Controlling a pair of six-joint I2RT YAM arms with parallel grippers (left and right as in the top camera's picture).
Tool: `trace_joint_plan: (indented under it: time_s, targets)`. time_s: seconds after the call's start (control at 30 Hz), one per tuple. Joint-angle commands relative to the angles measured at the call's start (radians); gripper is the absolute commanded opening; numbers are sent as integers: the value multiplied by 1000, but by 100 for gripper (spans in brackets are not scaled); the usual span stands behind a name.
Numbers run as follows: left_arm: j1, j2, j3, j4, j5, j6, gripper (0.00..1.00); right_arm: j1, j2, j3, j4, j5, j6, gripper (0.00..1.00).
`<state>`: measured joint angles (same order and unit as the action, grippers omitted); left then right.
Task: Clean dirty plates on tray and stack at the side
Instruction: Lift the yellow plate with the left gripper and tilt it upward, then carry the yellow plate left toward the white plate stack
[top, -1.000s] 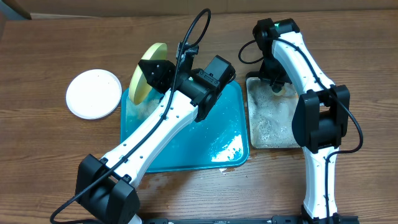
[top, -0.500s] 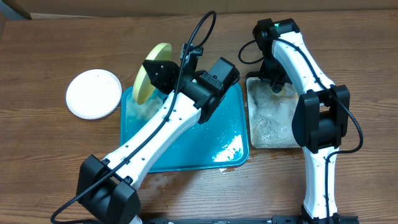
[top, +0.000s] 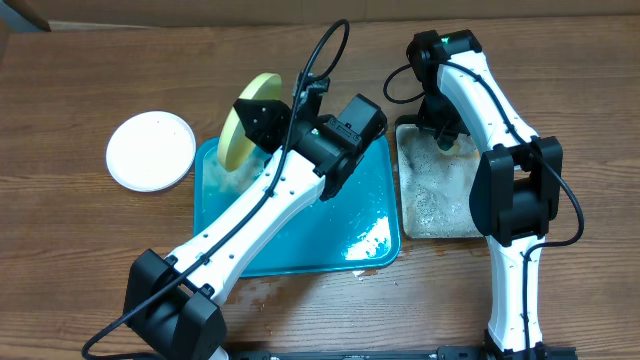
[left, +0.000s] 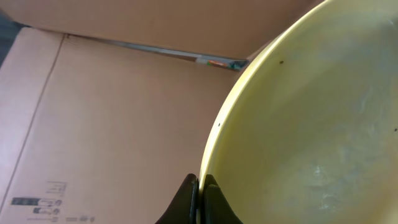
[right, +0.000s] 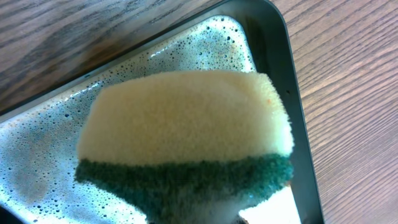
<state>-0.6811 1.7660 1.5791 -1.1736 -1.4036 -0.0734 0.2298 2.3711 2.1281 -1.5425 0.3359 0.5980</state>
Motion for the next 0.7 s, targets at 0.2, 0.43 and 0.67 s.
trace_joint_plan:
  time_s: [0.2,0.43,0.67]
  targets:
    - [-5,13,20,3,25,-39,4,-3,12,25,-5,-34,-4,4]
    - [-3,13,20,4,46,-44,4,-3,12,24,-5,-35,-4,4]
    - [77,12,21,-33,501,-237,4,-3,12,24,-9,-35,-23,4]
